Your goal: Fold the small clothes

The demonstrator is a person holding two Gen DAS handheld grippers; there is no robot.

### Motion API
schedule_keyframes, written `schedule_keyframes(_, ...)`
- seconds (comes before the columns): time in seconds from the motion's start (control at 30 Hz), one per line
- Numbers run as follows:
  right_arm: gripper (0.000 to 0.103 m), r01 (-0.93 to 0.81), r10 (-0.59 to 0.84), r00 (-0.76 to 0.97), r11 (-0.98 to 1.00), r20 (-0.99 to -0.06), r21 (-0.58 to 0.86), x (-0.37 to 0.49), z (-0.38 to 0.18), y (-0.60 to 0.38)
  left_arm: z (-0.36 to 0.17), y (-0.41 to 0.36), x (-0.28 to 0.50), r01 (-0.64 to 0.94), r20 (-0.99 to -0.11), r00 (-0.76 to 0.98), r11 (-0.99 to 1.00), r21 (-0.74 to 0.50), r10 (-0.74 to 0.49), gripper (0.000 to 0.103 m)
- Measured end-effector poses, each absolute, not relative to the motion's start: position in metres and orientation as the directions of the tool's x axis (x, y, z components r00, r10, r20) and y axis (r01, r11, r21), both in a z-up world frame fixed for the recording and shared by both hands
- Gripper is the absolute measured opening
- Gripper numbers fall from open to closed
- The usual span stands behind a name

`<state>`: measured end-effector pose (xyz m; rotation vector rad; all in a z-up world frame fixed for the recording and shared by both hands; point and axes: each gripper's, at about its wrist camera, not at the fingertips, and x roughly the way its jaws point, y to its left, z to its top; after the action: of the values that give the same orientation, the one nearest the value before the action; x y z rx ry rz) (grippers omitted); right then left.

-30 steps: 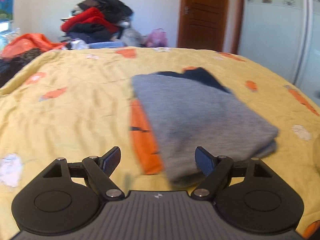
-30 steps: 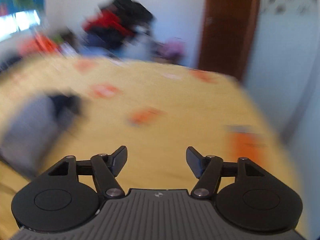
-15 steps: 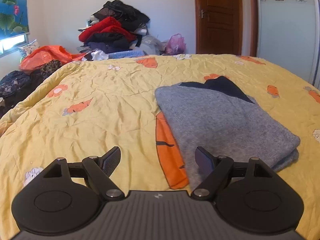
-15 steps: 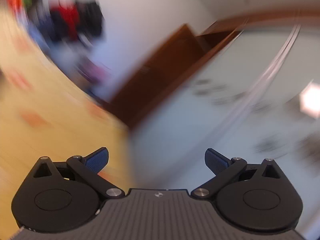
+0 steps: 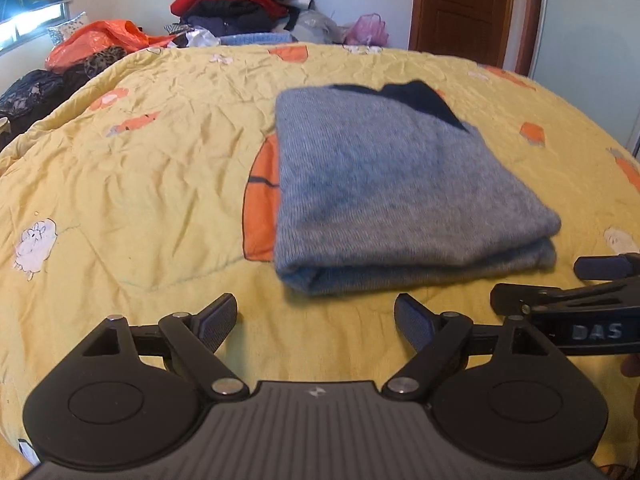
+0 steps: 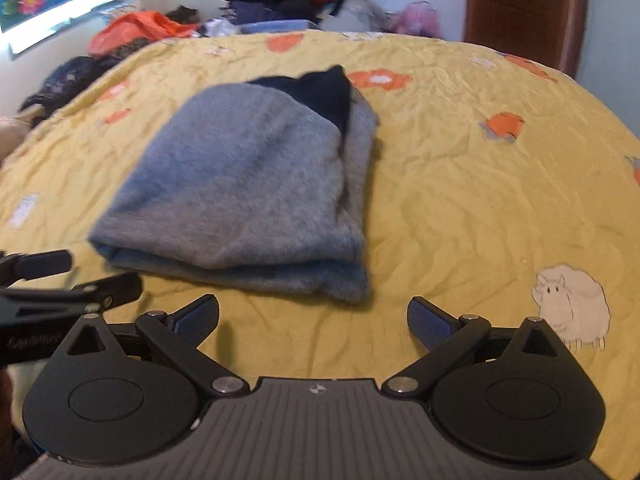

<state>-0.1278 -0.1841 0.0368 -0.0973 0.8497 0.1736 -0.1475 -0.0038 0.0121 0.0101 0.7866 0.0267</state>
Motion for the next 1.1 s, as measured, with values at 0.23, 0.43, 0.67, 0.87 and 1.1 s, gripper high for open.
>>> schedule_keyframes(0.23, 0.103, -0.092, 0.013, 0.752, 0.992, -0.659, -0.085, -0.135, 0.016, -0.18, -0.001, 0.004, -0.139, -0.07, -0.69, 0.721, 0.997, 0.023, 0.066, 0.103)
schedule_keyframes(0.43, 0.103, -0.072, 0.004, 0.764, 0.994, -0.646, -0.078, -0.138, 0.015, -0.182, -0.003, 0.004, -0.141, -0.084, -0.657, 0.75, 0.996, 0.017, 0.075, 0.103)
schedule_keyframes(0.67, 0.103, -0.071, 0.002, 0.765, 0.994, -0.643, -0.081, -0.141, 0.015, -0.181, -0.005, 0.002, -0.143, -0.094, -0.636, 0.767, 0.995, 0.018, 0.084, 0.103)
schedule_keyframes(0.87, 0.103, -0.077, 0.007, 0.766, 0.994, -0.643, -0.081, -0.144, 0.014, -0.18, -0.006, 0.002, -0.144, -0.09, -0.63, 0.773, 0.996, 0.017, 0.081, 0.103)
schedule_keyframes(1.1, 0.103, -0.079, 0.009, 0.768, 0.994, -0.64, -0.081, -0.146, 0.014, -0.181, -0.006, 0.001, -0.144, -0.097, -0.627, 0.774, 0.995, 0.019, 0.087, 0.103)
